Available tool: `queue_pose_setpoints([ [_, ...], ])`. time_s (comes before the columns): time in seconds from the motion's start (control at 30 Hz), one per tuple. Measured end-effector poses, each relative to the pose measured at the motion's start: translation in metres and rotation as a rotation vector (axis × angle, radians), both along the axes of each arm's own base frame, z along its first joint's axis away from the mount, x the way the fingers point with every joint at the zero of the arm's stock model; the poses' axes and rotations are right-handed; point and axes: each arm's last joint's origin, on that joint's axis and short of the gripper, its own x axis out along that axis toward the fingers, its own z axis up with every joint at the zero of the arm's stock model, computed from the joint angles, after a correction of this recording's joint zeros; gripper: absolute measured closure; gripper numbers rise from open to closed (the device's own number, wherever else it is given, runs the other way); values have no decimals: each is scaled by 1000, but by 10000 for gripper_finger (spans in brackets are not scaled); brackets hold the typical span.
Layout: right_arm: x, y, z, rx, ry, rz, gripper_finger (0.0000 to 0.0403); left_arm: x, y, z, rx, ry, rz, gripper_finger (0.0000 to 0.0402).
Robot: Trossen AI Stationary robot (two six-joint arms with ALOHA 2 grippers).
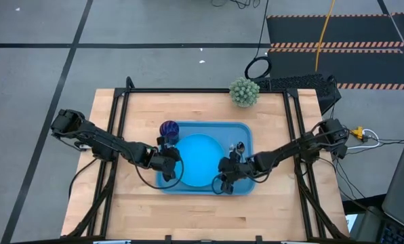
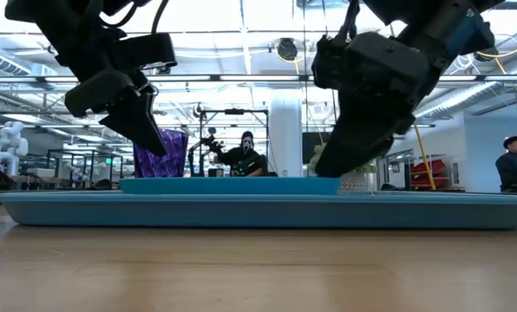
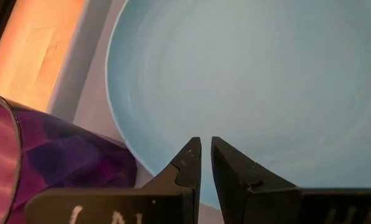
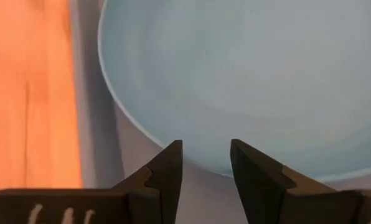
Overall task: Pick and place plate/cup/fork/spoon on tray
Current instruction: Adjust the blue plate
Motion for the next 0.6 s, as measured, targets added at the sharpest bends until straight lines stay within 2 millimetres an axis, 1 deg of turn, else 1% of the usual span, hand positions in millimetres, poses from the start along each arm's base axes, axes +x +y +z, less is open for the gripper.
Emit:
queue_pose_setpoints([
  [0.17, -3, 4, -2, 20, 33, 10, 273, 0, 0, 0, 2, 1, -3, 360],
  [0.43, -3, 5, -1, 22, 19, 18, 273, 0, 0, 0, 3, 2, -4, 360],
  [0.5, -3, 5, 1, 16, 16, 26, 273, 0, 0, 0, 3, 2, -4, 360],
  [0.6, -5, 5, 11, 3, -15, 52, 273, 0, 0, 0, 4, 2, -6, 360],
])
